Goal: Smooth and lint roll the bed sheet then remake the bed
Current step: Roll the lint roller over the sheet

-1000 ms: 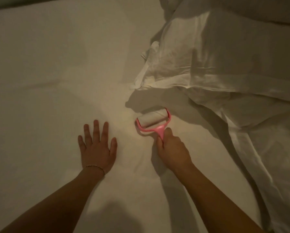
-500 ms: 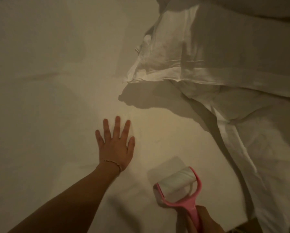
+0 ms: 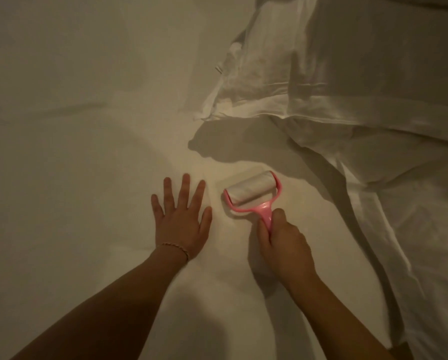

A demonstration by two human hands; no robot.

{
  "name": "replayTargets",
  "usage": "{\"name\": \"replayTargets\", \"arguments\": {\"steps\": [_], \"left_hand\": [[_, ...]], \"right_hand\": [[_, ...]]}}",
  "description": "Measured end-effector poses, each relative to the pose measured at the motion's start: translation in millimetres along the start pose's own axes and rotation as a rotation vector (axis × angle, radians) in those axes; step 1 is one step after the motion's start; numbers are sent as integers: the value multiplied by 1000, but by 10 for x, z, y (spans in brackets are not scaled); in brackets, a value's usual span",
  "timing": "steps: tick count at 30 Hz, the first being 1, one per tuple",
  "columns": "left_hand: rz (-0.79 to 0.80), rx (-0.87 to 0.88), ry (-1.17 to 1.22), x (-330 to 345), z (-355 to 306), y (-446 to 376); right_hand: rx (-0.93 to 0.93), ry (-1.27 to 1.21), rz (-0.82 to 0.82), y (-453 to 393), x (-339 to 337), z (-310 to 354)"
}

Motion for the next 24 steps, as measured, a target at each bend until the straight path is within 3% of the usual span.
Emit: {"name": "replayTargets", "arguments": {"steps": [8, 13, 20, 24], "left_hand": [[-9, -9, -8, -3, -15, 11], [-8, -14, -7, -3, -21, 14], [-11, -17, -4, 6, -20, 19], [-8, -14, -5, 3, -11, 15]], "right_hand": [[209, 5, 219, 854, 123, -432], [280, 32, 150, 1335, 111, -605], [263, 86, 237, 1193, 217, -671], [176, -100, 159, 804, 28, -422]]}}
Point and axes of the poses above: each hand's wrist, its own y-axis away from the middle knuckle, its own x-axis out of the palm, z = x × y, the point moved 5 cm from there along -y, towards the middle knuckle, and after that the axes turned 10 degrees about y, right-handed, at the moved point
